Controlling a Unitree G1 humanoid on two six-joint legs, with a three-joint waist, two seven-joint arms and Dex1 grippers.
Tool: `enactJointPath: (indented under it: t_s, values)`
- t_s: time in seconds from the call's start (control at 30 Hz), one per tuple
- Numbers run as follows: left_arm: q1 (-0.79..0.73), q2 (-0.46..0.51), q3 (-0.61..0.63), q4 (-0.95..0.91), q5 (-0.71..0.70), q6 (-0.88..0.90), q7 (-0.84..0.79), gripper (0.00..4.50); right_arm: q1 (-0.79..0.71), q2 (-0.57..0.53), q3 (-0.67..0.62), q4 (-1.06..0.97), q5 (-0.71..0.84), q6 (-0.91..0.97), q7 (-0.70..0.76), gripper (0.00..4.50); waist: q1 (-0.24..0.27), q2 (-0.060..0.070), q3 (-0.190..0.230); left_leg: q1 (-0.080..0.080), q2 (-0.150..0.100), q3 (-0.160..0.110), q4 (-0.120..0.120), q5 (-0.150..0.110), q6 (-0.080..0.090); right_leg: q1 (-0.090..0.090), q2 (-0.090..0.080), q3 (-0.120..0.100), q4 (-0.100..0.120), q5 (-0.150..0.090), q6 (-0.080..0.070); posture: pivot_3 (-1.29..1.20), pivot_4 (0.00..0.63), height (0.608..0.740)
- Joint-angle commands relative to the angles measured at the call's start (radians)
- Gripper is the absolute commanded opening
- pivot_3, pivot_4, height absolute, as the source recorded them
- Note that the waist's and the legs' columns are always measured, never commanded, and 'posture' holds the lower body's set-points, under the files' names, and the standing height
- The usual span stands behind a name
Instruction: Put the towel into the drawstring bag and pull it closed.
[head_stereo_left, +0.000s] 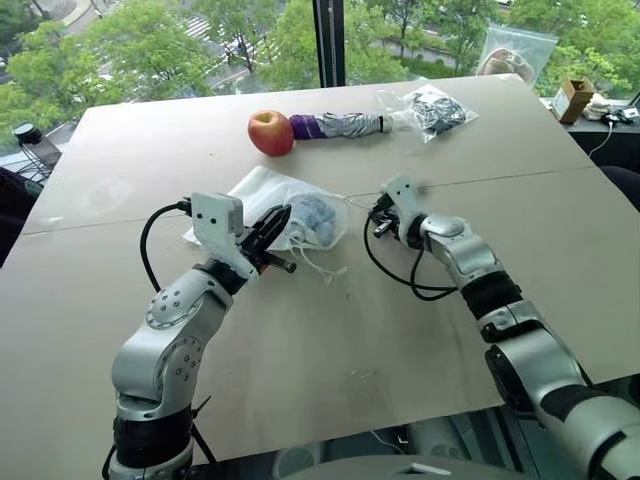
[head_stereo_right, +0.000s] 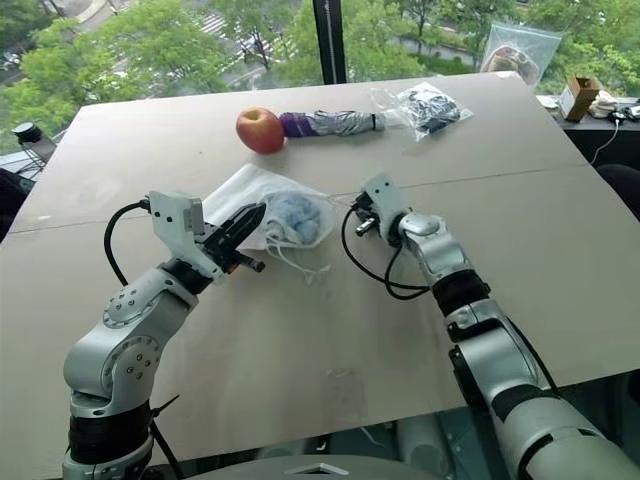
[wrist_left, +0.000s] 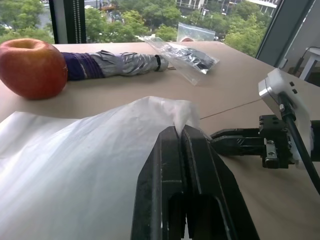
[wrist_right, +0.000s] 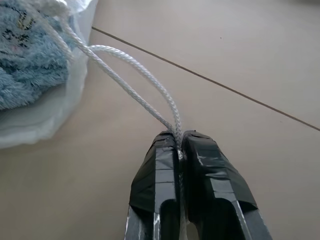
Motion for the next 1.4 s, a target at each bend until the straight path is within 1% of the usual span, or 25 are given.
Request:
enactJointPath:
  t_s: [0.03,0.1,0.13,0.2,0.23,0.37,0.43,0.5,0.53,0.63,0.7,0.77,0.9,1.0,1.03,1.2,1.3,1.33,1.4]
  values:
    - [-0.002,0.006,0.022,-0.001,0.006,-0.029,0.001,0.00,0.032,-0.031,-0.034,-0.086,-0.015,0.069,-0.034,0.08,0.001,0.000,0.000,0.000,0.000,0.000,0.000,0.000,0.000,0.000,0.000,0.000,0.000,0.000,0.000,0.00,0.150,0.740]
    - [0.020,0.026,0.027,-0.014,-0.047,0.000,-0.048,0.57,0.034,-0.032,-0.041,-0.136,-0.013,0.095,-0.043,0.00,-0.003,0.000,0.000,0.000,0.000,0.000,0.000,0.000,0.000,0.000,0.000,0.000,0.000,0.000,0.000,0.00,0.150,0.740]
    - [0.013,0.029,0.045,0.004,-0.035,-0.003,-0.030,0.93,0.035,-0.032,-0.039,-0.164,-0.008,0.116,-0.037,0.00,-0.004,0.000,0.000,0.000,0.000,0.000,0.000,0.000,0.000,0.000,0.000,0.001,0.000,0.000,0.000,0.00,0.150,0.740]
    - [-0.012,0.044,0.103,0.045,-0.031,-0.003,0.003,1.85,0.038,-0.029,-0.035,-0.197,-0.006,0.144,-0.036,0.00,-0.005,0.000,0.000,0.000,0.000,0.000,0.000,0.000,0.000,0.000,0.000,0.001,0.000,0.000,0.000,0.00,0.150,0.740]
    - [-0.023,0.058,0.135,0.057,-0.047,-0.004,-0.003,2.15,0.039,-0.026,-0.034,-0.204,-0.007,0.151,-0.037,0.00,-0.007,0.000,0.000,0.000,0.001,0.000,0.000,0.000,0.000,0.000,0.001,0.000,0.000,0.000,0.000,0.00,0.150,0.740]
    - [-0.042,0.098,0.238,0.046,-0.199,0.031,-0.060,2.15,0.037,-0.017,-0.035,-0.206,-0.010,0.160,-0.042,0.00,-0.008,0.000,0.000,0.000,0.001,0.001,0.000,0.000,0.000,-0.001,0.002,-0.001,0.000,0.000,0.000,0.00,0.150,0.740]
    - [0.015,0.136,0.257,-0.019,-0.360,0.111,-0.121,2.15,0.031,-0.010,-0.037,-0.198,-0.009,0.157,-0.044,0.00,-0.008,0.000,0.000,0.000,0.001,0.001,0.000,0.000,0.000,-0.001,0.001,0.000,-0.001,0.000,0.000,0.00,0.150,0.740]
    - [0.089,0.178,0.249,-0.078,-0.465,0.177,-0.172,2.15,0.026,-0.003,-0.039,-0.192,-0.009,0.154,-0.045,0.00,-0.017,0.000,0.000,-0.001,0.001,0.001,0.000,0.000,0.000,-0.001,0.001,0.001,-0.003,0.000,0.000,0.00,0.150,0.740]
    - [0.121,0.200,0.238,-0.097,-0.469,0.183,-0.187,2.15,0.025,0.000,-0.040,-0.191,-0.010,0.153,-0.045,0.00,-0.021,0.000,0.000,-0.001,0.001,0.001,-0.001,0.002,-0.003,-0.001,0.000,0.002,-0.003,0.000,0.000,0.00,0.150,0.740]
    - [0.192,0.247,0.218,-0.133,-0.493,0.198,-0.210,2.15,0.025,0.006,-0.041,-0.188,-0.010,0.150,-0.047,0.00,-0.022,0.000,0.001,-0.001,0.001,0.001,-0.001,0.001,-0.002,-0.001,-0.001,0.001,-0.004,0.000,0.000,0.00,0.150,0.740]
    - [0.225,0.285,0.163,-0.156,-0.416,0.187,-0.216,2.15,0.029,0.010,-0.042,-0.191,-0.008,0.149,-0.048,0.00,-0.025,0.000,0.001,-0.001,0.001,0.000,-0.001,0.000,0.000,-0.001,0.000,0.000,-0.003,0.000,0.000,0.00,0.150,0.740]
    - [0.222,0.295,0.117,-0.154,-0.357,0.167,-0.194,2.15,0.031,0.011,-0.042,-0.192,-0.008,0.148,-0.049,0.00,-0.024,0.002,0.002,0.000,0.001,0.001,-0.002,0.000,0.000,0.000,0.000,0.001,-0.002,0.000,0.000,0.00,0.150,0.740]
    - [0.158,0.269,-0.074,-0.122,-0.128,0.085,-0.126,2.15,0.033,0.015,-0.042,-0.191,-0.009,0.145,-0.050,0.00,-0.023,0.002,0.002,0.000,0.000,0.002,-0.001,0.000,0.000,0.000,0.002,0.000,-0.001,0.000,0.000,0.00,0.150,0.740]
    - [0.113,0.234,-0.222,-0.043,0.072,-0.025,-0.086,2.15,0.031,0.017,-0.045,-0.195,-0.008,0.147,-0.051,0.00,-0.024,0.002,0.001,0.001,0.001,0.004,-0.001,0.001,-0.001,0.000,0.002,0.002,-0.001,0.000,-0.001,0.00,0.150,0.740]
    - [0.107,0.228,-0.254,-0.025,0.116,-0.051,-0.085,2.15,0.031,0.017,-0.045,-0.196,-0.008,0.146,-0.051,0.00,-0.025,0.002,0.001,0.001,0.001,0.004,-0.001,0.001,-0.001,0.000,0.002,0.001,-0.001,0.000,-0.001,0.00,0.150,0.740]
    - [0.122,0.193,-0.351,0.092,0.271,-0.155,-0.080,2.15,0.033,0.011,-0.049,-0.202,-0.008,0.147,-0.052,0.00,-0.028,0.002,0.001,0.000,0.001,0.005,-0.003,0.001,-0.001,-0.001,0.002,0.002,-0.001,0.000,-0.001,0.00,0.150,0.740]
    - [0.117,0.126,-0.366,0.194,0.319,-0.193,-0.048,2.15,0.038,0.010,-0.051,-0.204,-0.007,0.149,-0.053,0.00,-0.026,0.002,0.001,0.000,0.001,0.004,-0.003,0.001,-0.001,-0.002,0.001,0.003,-0.002,0.000,-0.001,0.00,0.150,0.740]
    - [0.116,0.125,-0.388,0.219,0.347,-0.210,-0.059,2.15,0.040,0.011,-0.051,-0.206,-0.007,0.150,-0.053,0.00,-0.026,0.002,0.001,0.000,0.001,0.003,-0.003,0.001,-0.001,-0.002,0.001,0.003,-0.002,0.000,-0.001,0.00,0.150,0.740]
    - [0.132,0.117,-0.415,0.239,0.361,-0.211,-0.088,2.15,0.047,0.012,-0.053,-0.216,-0.007,0.157,-0.054,0.00,-0.026,0.002,0.001,0.000,0.001,0.002,-0.003,0.001,-0.001,-0.001,0.001,0.002,-0.002,0.000,-0.001,0.00,0.150,0.740]
